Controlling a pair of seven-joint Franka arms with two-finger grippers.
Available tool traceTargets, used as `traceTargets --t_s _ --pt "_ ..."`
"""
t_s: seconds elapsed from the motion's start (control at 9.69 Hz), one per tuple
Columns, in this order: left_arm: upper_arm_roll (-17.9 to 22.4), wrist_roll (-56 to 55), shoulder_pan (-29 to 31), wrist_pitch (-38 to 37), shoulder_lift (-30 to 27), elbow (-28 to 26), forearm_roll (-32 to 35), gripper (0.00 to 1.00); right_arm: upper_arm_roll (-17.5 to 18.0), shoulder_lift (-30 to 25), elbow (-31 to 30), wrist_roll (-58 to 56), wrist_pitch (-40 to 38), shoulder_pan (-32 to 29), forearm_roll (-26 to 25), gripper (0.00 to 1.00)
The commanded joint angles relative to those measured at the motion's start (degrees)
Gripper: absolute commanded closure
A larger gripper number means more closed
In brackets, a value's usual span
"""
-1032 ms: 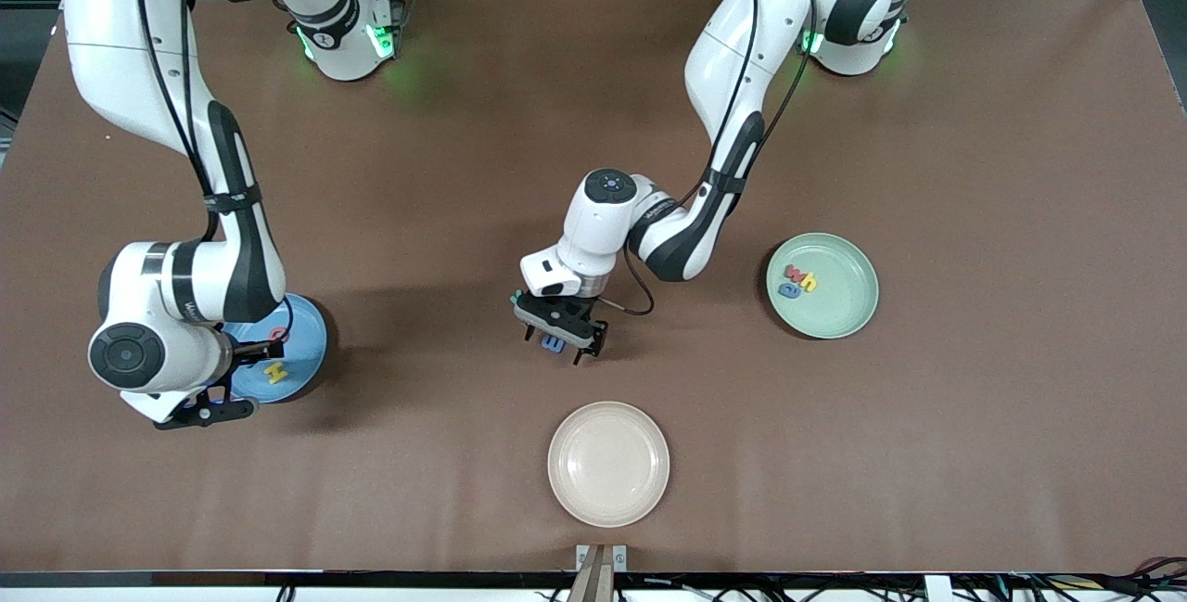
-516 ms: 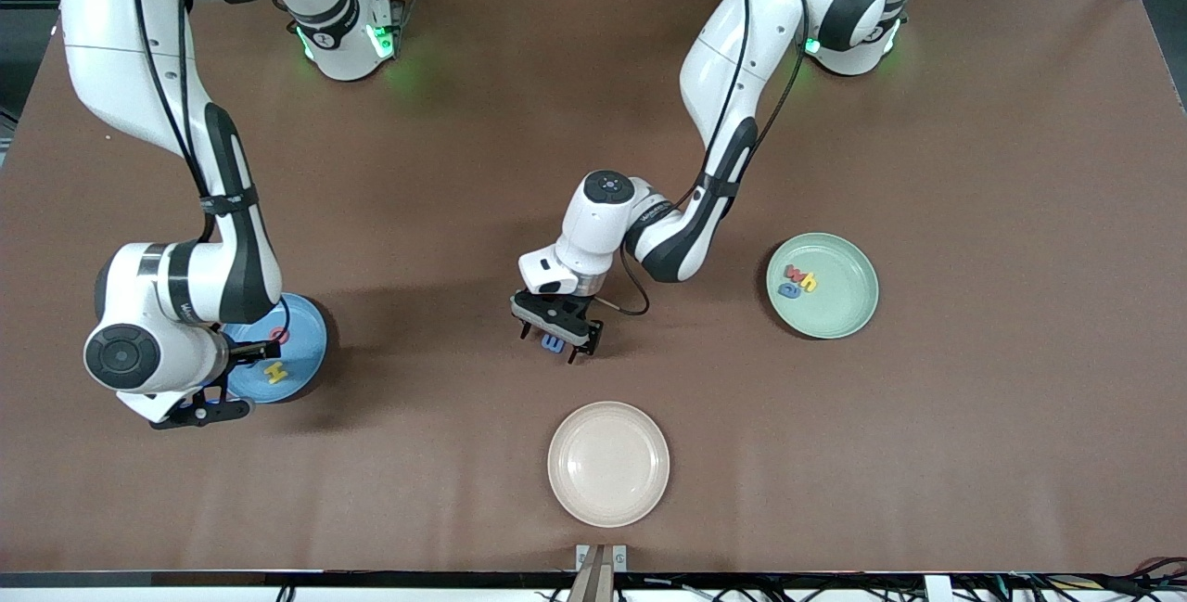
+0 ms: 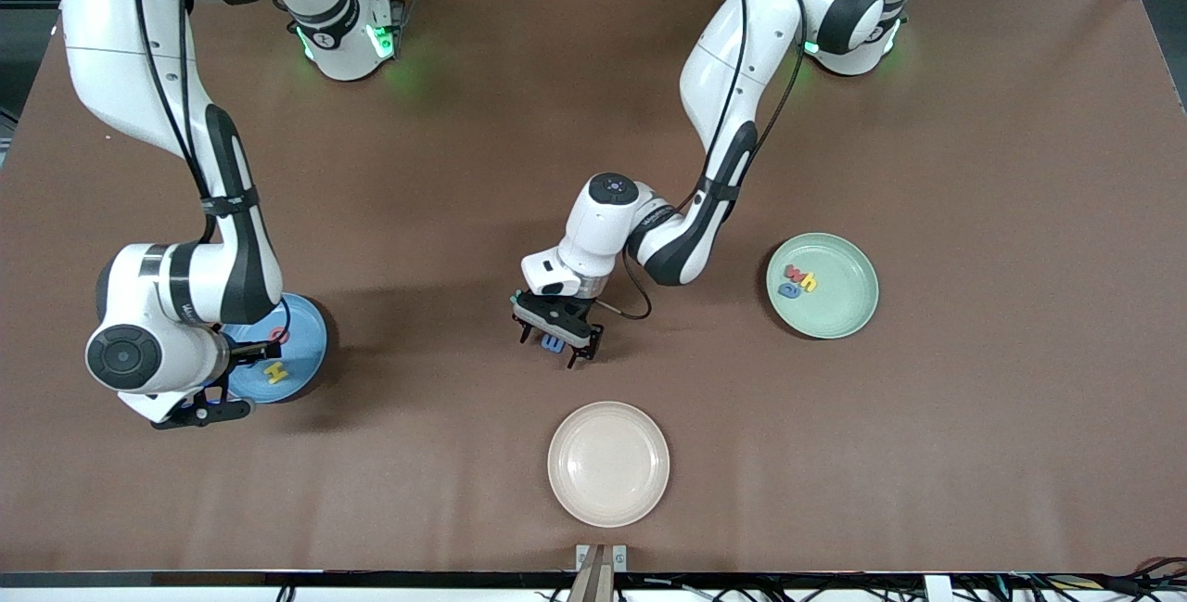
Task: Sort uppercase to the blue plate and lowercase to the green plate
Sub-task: 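Lower the left gripper and grasp the blue lowercase m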
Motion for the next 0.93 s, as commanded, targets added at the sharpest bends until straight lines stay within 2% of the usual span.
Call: traceTargets --t_s 0.0,0.41,0.52,0.62,0.72,0.83 --pt "1.3 -0.2 -0.9 0.7 2.6 2.7 -1.3 0.0 0.8 -0.4 -0.5 0.3 0.6 -0.9 -0.3 0.0" --pt "1.4 0.0 -1.2 0.6 3.1 2.6 -1.3 0.0 0.8 -0.4 -0.5 0.3 0.6 -1.0 -0.3 0.0" --pt "1.4 0.5 -1.3 0.6 3.2 2.6 -1.2 0.07 0.8 -0.4 -0.5 0.3 0.6 -1.1 -0.3 0.0" --pt "1.4 0.5 -1.2 0.6 3.1 2.5 -1.2 0.61 0.8 -0.4 -0.5 0.3 0.7 -1.1 -0.3 0.0" --pt "1.4 0.2 -1.3 0.6 3.1 2.5 -1.2 0.41 0.8 -0.4 -0.5 0.3 0.7 -1.1 -0.3 0.0" --pt "1.4 0.2 -1.3 0.6 3.1 2.4 -1.2 0.37 0.8 -0.4 -0.5 0.3 0.7 -1.2 -0.3 0.0"
